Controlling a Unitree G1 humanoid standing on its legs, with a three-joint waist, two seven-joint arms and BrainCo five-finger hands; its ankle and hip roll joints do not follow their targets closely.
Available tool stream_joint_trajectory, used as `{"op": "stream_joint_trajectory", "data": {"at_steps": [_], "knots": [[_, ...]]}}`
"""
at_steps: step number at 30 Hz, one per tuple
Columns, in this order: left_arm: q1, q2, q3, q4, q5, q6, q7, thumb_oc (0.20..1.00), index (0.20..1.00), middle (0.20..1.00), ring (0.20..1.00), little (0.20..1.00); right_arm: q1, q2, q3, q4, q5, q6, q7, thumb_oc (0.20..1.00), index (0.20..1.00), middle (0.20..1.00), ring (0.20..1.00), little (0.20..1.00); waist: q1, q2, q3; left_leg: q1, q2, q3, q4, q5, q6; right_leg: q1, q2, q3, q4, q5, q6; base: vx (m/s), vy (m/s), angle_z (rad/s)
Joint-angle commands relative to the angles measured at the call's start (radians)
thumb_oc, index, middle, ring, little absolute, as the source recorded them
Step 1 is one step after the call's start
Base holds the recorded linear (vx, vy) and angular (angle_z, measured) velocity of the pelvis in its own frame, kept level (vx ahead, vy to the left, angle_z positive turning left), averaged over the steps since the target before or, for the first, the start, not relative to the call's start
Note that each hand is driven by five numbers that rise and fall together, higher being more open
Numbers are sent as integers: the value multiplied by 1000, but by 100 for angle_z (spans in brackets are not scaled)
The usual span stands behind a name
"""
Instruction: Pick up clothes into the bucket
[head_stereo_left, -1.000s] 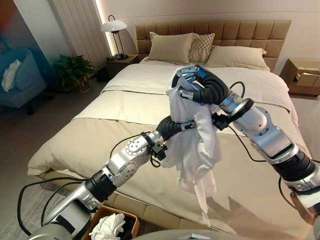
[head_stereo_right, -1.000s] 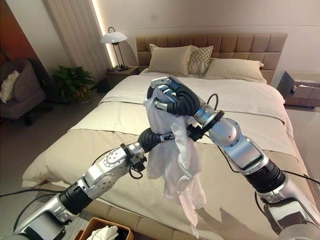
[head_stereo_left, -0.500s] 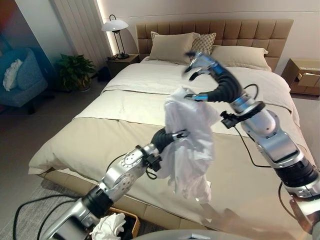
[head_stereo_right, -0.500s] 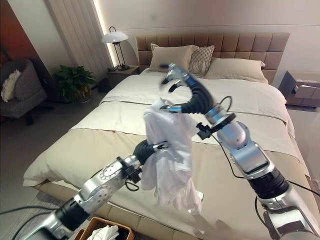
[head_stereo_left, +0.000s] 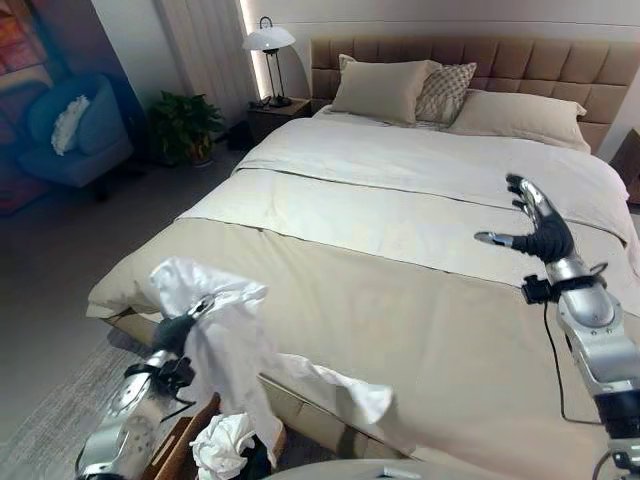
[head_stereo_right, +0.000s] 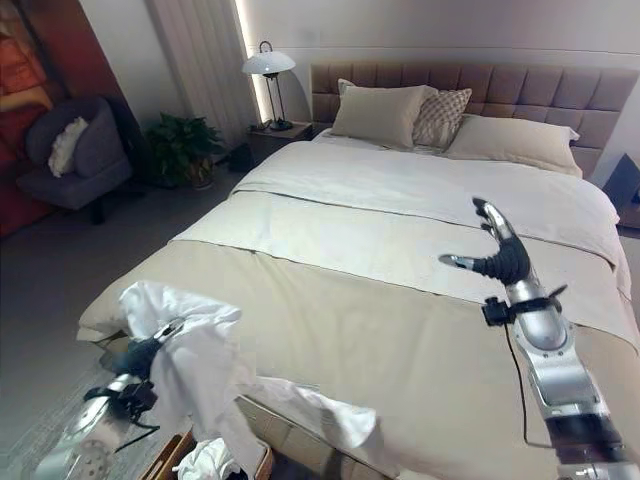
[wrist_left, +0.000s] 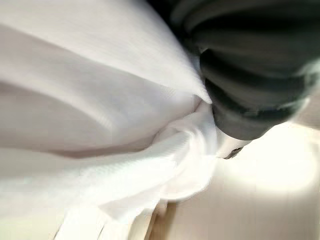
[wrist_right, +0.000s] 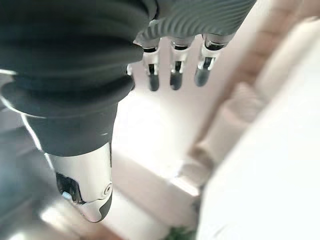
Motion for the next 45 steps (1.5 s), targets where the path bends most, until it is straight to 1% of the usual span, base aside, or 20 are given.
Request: {"op": "stream_joint_trajectory", "data": {"at_steps": [1,2,3,6,8,9,10,12,14,17,20,23,24,25,26,27,28,33,40,45], "knots": [[-37,53,112,-49,46,-118,27,200,200,200,200,200,-7,33,-40,32,-24,-22,6,1000,1000,1000,1000,1000,40,-53,-18,-23,-37,-21,93,-87,29,-48,-70,-23,-18,103,56,-22,13,24],[-36,43,167,-60,64,-138,51,200,200,200,200,200,31,68,-47,104,-20,-18,11,1000,1000,1000,1000,1000,48,-53,-11,-28,-39,-31,95,-84,28,-49,-71,-33,-18,102,56,-6,7,14],[-35,43,167,-61,64,-138,51,200,200,200,200,200,30,68,-46,106,-19,-19,11,1000,1000,1000,1000,1000,47,-54,-11,-29,-39,-32,95,-85,28,-48,-71,-34,-18,102,56,-17,9,15],[-42,48,240,-86,85,-170,81,200,200,200,200,200,67,112,-34,214,-25,-10,22,1000,1000,1000,1000,1000,56,-52,0,-39,-42,-47,98,-81,25,-48,-73,-50,-17,100,55,-12,3,21],[-47,70,294,-108,91,-191,93,200,200,200,200,200,94,137,-24,294,-32,-3,30,1000,1000,1000,1000,1000,61,-49,5,-43,-45,-57,100,-80,22,-44,-75,-62,-17,97,54,4,4,17],[-50,93,335,-119,89,-209,105,200,200,200,200,200,115,145,-8,342,-59,7,42,1000,1000,1000,1000,1000,67,-45,9,-44,-47,-62,102,-80,21,-41,-75,-70,-16,94,53,5,1,10],[-49,94,336,-119,89,-209,105,200,200,200,200,200,114,146,-8,343,-60,6,41,1000,1000,1000,1000,1000,66,-46,9,-44,-47,-63,102,-80,21,-41,-75,-71,-16,94,53,7,0,20],[-62,114,358,-119,89,-224,119,200,200,200,200,200,122,157,4,406,-57,6,43,1000,1000,1000,1000,1000,67,-43,13,-45,-49,-67,105,-80,20,-40,-76,-75,-13,92,53,-1,1,16],[-80,155,380,-115,92,-242,130,200,200,200,200,200,130,168,21,506,-66,10,35,1000,1000,1000,1000,1000,70,-37,23,-50,-51,-79,108,-78,18,-41,-77,-87,-6,88,51,-10,1,10],[-89,170,385,-97,88,-248,135,200,200,200,200,200,128,171,37,566,-87,13,30,1000,1000,1000,1000,1000,71,-36,28,-54,-51,-89,111,-77,16,-42,-80,-95,-2,85,50,-9,-5,13],[-110,177,352,-48,98,-244,145,200,200,200,200,200,117,159,75,663,-145,24,20,1000,1000,1000,1000,1000,73,-31,42,-63,-55,-103,118,-74,13,-43,-84,-112,5,81,48,-19,-6,7],[-112,165,326,-35,89,-237,137,200,200,200,200,200,102,155,89,716,-155,27,17,1000,1000,1000,1000,1000,72,-30,50,-69,-58,-107,124,-73,12,-48,-84,-116,12,78,47,-29,5,14],[-113,137,293,-14,79,-226,134,200,200,200,200,200,89,153,106,763,-170,33,9,1000,1000,1000,1000,1000,71,-28,62,-76,-59,-111,129,-72,13,-55,-86,-118,20,76,45,-30,9,12],[-114,137,293,-13,80,-226,134,200,200,200,200,200,88,152,106,764,-170,33,9,1000,1000,1000,1000,1000,70,-28,63,-77,-59,-111,129,-72,13,-56,-86,-118,21,76,45,-66,10,12],[-117,108,270,7,68,-218,133,200,200,200,200,200,78,152,112,795,-177,37,2,1000,1000,1000,1000,1000,69,-27,77,-85,-60,-114,134,-70,13,-63,-87,-122,29,73,44,-38,2,7],[-117,108,270,7,68,-218,133,200,200,200,200,200,77,152,112,796,-177,37,2,1000,1000,1000,1000,1000,69,-27,77,-86,-60,-114,135,-70,13,-63,-88,-123,31,73,44,-57,3,5],[-115,89,251,20,65,-211,130,200,200,200,200,200,74,152,116,818,-182,40,2,1000,1000,1000,1000,1000,68,-27,86,-90,-60,-117,137,-69,13,-68,-88,-123,34,72,44,-51,6,5],[-109,38,181,53,85,-190,128,200,200,200,200,200,52,144,119,850,-187,45,-15,1000,1000,1000,1000,1000,60,-25,140,-132,-66,-123,165,-63,15,-112,-93,-128,72,67,39,-90,14,7],[-107,-37,107,140,80,-168,119,200,200,200,200,200,22,159,122,872,-155,41,-39,1000,1000,1000,1000,1000,48,-23,216,-208,-70,-112,208,-58,21,-205,-96,-109,124,73,33,-87,32,3],[-98,-58,83,172,102,-160,125,200,200,200,200,200,25,172,130,862,-150,37,-43,1000,1000,1000,1000,1000,44,-26,235,-230,-65,-104,214,-55,21,-231,-94,-99,129,78,32,-33,23,-7]]}}
